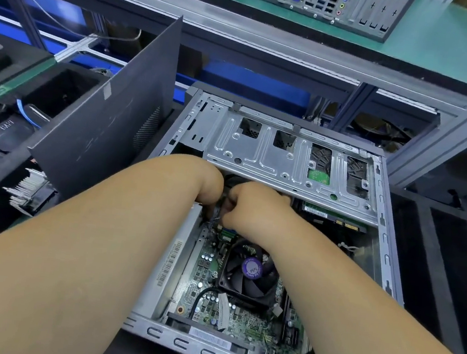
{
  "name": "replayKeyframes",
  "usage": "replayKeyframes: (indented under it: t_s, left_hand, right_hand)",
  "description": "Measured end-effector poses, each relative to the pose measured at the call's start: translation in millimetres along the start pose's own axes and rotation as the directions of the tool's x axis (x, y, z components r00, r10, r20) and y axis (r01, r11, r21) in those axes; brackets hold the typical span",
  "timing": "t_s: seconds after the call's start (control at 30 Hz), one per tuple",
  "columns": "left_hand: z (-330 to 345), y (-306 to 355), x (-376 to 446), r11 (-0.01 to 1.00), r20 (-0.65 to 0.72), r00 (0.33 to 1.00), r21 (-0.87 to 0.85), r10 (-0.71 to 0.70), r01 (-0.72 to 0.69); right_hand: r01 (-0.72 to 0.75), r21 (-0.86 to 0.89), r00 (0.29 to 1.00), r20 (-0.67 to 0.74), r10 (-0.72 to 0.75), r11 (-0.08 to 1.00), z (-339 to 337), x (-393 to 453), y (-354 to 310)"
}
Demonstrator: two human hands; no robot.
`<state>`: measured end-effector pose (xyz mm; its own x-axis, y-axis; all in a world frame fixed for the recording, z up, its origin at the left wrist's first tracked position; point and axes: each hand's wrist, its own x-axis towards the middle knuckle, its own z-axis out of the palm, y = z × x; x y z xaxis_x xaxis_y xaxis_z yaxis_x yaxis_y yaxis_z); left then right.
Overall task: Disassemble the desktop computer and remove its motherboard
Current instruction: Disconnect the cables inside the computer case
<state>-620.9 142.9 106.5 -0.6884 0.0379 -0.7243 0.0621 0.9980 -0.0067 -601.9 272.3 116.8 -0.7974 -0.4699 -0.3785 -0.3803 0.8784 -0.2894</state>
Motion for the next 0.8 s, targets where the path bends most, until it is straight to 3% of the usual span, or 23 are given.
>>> replayKeyframes:
  t_s: [0.13, 0.23, 0.3, 0.4, 0.5, 0.67, 0.8]
  left_hand:
    - [2, 3, 5, 0.998, -0.031, 0.999, -0.051, -0.027, 0.025]
    - [1, 3, 3, 0.995, -0.021, 1.000, -0.100, -0.021, 0.019]
    - [-1, 2, 2, 0.992, -0.032, 0.999, -0.124, -0.018, 0.014]
    - [-3, 6, -2, 0.991, 0.009, 1.000, -0.136, -0.016, 0.017]
    - [-2, 7, -4, 0.994, 0.059, 0.998, -0.107, 0.024, -0.017]
    - [-1, 7, -2, 0.985, 0.057, 0.998, -0.175, 0.005, 0.005]
    - [0, 8, -1, 0.991, 0.070, 0.997, -0.133, 0.011, -0.002]
  right_hand:
    - [0.075, -0.057, 0.997, 0.017, -0.075, 0.996, -6, -15, -2]
    - [0.183, 0.079, 0.983, -0.002, -0.183, 0.980, -18, -29, -4]
    - [0.299, 0.115, 0.950, 0.061, -0.307, 0.947, -24, -43, -6]
    - [0.489, 0.083, 0.813, 0.318, -0.488, 0.868, -18, -65, -7]
    - [0.626, -0.035, 0.685, 0.501, -0.528, 0.779, 3, -79, 2]
    - [0.785, -0.308, 0.619, 0.446, -0.647, 0.538, 22, -80, 11]
    - [0.785, -0.415, 0.614, 0.419, -0.669, 0.460, 24, -76, 9]
